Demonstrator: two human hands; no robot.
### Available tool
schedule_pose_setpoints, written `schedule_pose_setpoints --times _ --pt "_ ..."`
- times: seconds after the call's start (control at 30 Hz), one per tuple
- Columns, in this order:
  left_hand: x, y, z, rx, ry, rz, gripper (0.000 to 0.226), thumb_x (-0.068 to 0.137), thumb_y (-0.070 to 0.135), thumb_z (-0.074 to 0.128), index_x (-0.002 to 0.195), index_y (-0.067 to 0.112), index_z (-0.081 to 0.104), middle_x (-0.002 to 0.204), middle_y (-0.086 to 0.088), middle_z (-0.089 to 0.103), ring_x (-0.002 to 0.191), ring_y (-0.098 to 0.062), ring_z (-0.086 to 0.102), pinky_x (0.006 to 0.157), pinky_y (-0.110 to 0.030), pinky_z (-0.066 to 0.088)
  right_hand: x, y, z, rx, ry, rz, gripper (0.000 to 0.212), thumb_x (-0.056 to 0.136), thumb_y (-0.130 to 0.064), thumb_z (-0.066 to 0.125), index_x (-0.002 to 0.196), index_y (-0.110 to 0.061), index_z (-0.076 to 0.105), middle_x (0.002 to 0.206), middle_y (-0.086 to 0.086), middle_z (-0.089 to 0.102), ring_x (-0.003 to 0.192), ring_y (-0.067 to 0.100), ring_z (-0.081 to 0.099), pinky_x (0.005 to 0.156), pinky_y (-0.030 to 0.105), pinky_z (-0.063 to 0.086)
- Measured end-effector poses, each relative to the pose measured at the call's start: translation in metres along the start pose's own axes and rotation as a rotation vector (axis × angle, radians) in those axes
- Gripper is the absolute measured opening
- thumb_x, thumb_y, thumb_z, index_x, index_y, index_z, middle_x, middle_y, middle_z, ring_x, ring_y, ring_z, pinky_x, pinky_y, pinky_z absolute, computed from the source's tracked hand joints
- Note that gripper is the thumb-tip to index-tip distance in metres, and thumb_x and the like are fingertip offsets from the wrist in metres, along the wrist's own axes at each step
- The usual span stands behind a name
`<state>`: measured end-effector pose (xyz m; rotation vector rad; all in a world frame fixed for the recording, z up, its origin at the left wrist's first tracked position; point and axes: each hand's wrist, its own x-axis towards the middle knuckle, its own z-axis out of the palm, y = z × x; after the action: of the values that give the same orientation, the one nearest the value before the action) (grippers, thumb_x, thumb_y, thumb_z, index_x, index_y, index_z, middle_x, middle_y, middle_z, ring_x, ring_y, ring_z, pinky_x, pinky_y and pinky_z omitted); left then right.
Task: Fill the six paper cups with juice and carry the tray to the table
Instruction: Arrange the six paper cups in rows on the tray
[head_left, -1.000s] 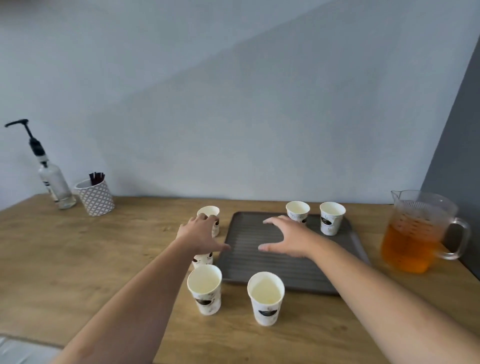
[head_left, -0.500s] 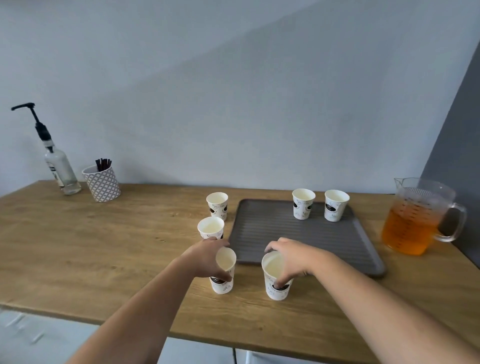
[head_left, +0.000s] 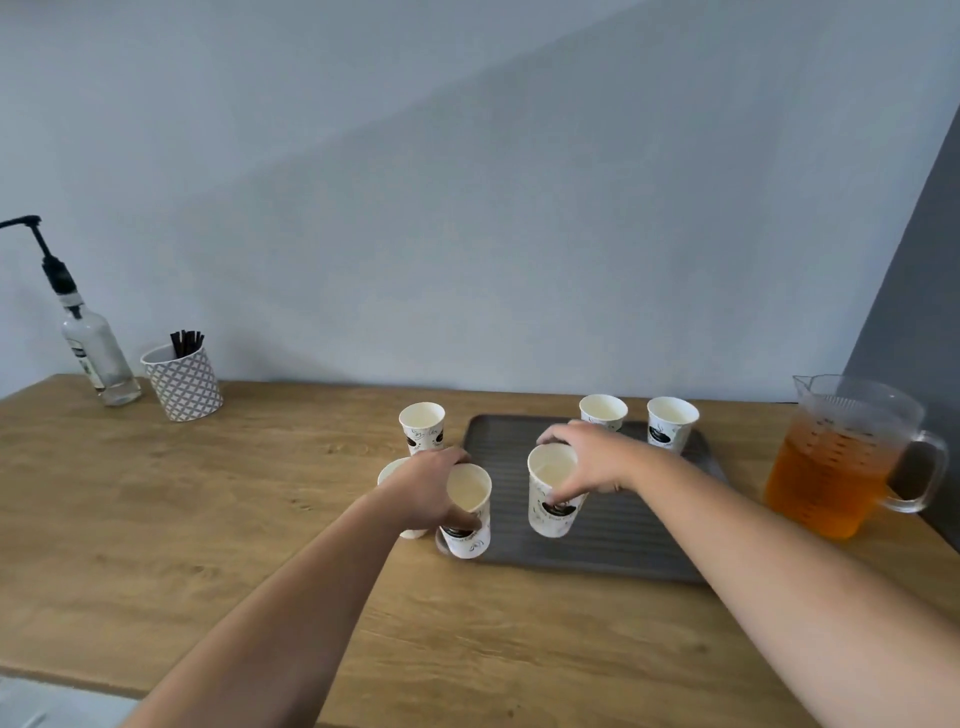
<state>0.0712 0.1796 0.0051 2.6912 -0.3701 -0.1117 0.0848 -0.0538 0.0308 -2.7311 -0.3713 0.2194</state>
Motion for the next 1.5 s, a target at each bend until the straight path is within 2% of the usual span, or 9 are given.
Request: schedule_pose_setpoints --times 0.1,0.23,0.47,0.67,0.97,1.07,1.2,1.37,1.5 --pt "0.022 0.010 0.007 0.021 0.021 -0.003 0.074 0.063 0.037 0.081 0.127 0.022 0.048 0.119 0.007 0.051 0.104 -0.012 0.048 0.080 -0.023 0.038 0.027 0.013 -0.012 0.026 0.062 0.000 0.080 0.064 -0.039 0.081 0.135 -0.026 0.046 0.128 -0.002 0.047 0.116 0.018 0.048 0.090 0.028 0.041" --pt "0.056 0.015 0.025 -0.004 0.025 -0.011 0.082 0.060 0.038 0.082 0.131 0.023 0.047 0.126 0.004 0.046 0.116 -0.016 0.048 0.092 -0.024 0.041 0.071 0.031 -0.020 0.055 0.090 0.006 0.085 0.064 -0.040 0.081 0.139 -0.025 0.044 0.131 -0.003 0.046 0.118 0.017 0.049 0.082 0.027 0.040" --pt "0.099 0.014 0.048 -0.080 0.056 -0.025 0.083 0.059 0.037 0.083 0.130 0.021 0.045 0.128 0.006 0.049 0.118 -0.013 0.047 0.095 -0.021 0.038 0.145 0.053 -0.008 0.105 0.107 -0.012 0.088 0.062 -0.039 0.083 0.139 -0.020 0.044 0.137 0.000 0.046 0.121 0.019 0.048 0.082 0.026 0.042" --pt "0.116 0.012 0.060 -0.103 0.083 -0.033 0.077 0.059 0.038 0.083 0.127 0.023 0.050 0.122 0.007 0.052 0.113 -0.012 0.050 0.088 -0.015 0.033 0.184 0.059 0.009 0.101 0.063 -0.015 0.091 0.064 -0.043 0.082 0.141 -0.016 0.042 0.143 0.003 0.043 0.129 0.021 0.043 0.099 0.029 0.037" --pt "0.116 0.009 0.064 -0.122 0.092 -0.015 0.079 0.058 0.038 0.083 0.128 0.026 0.049 0.123 0.009 0.051 0.113 -0.010 0.049 0.087 -0.015 0.033 0.192 0.061 0.021 0.111 0.053 -0.017 0.095 0.066 -0.048 0.080 0.145 -0.018 0.037 0.150 0.004 0.036 0.137 0.021 0.034 0.107 0.032 0.032" --pt "0.111 0.008 0.061 -0.112 0.071 -0.002 0.091 0.058 0.040 0.085 0.136 0.027 0.040 0.130 0.008 0.046 0.120 -0.009 0.044 0.092 -0.015 0.030 0.188 0.060 0.015 0.103 0.047 -0.024 0.096 0.068 -0.050 0.078 0.146 -0.017 0.034 0.150 0.005 0.035 0.138 0.022 0.032 0.109 0.033 0.031" --pt "0.099 0.005 0.047 -0.089 0.064 -0.001 0.113 0.053 0.050 0.086 0.146 0.025 0.026 0.136 0.005 0.045 0.128 -0.011 0.041 0.107 -0.024 0.033 0.179 0.051 0.004 0.073 0.066 -0.042 0.089 0.071 -0.051 0.075 0.144 -0.018 0.036 0.148 0.007 0.037 0.137 0.023 0.033 0.107 0.032 0.029" --pt "0.073 -0.012 0.017 -0.023 0.157 -0.004 0.110 0.056 0.053 0.084 0.145 0.022 0.029 0.138 0.003 0.043 0.130 -0.015 0.040 0.108 -0.027 0.031 0.169 0.023 -0.001 0.088 0.091 -0.093 0.084 0.072 -0.050 0.075 0.142 -0.017 0.040 0.146 0.006 0.039 0.136 0.023 0.033 0.107 0.033 0.031" --pt "0.047 -0.043 -0.001 0.011 0.206 -0.096 0.110 0.057 0.056 0.082 0.146 0.021 0.028 0.141 0.004 0.039 0.134 -0.015 0.035 0.111 -0.029 0.028 0.168 -0.012 0.006 0.100 0.092 -0.170 0.082 0.072 -0.047 0.076 0.140 -0.017 0.043 0.145 0.006 0.040 0.135 0.022 0.035 0.107 0.032 0.031"
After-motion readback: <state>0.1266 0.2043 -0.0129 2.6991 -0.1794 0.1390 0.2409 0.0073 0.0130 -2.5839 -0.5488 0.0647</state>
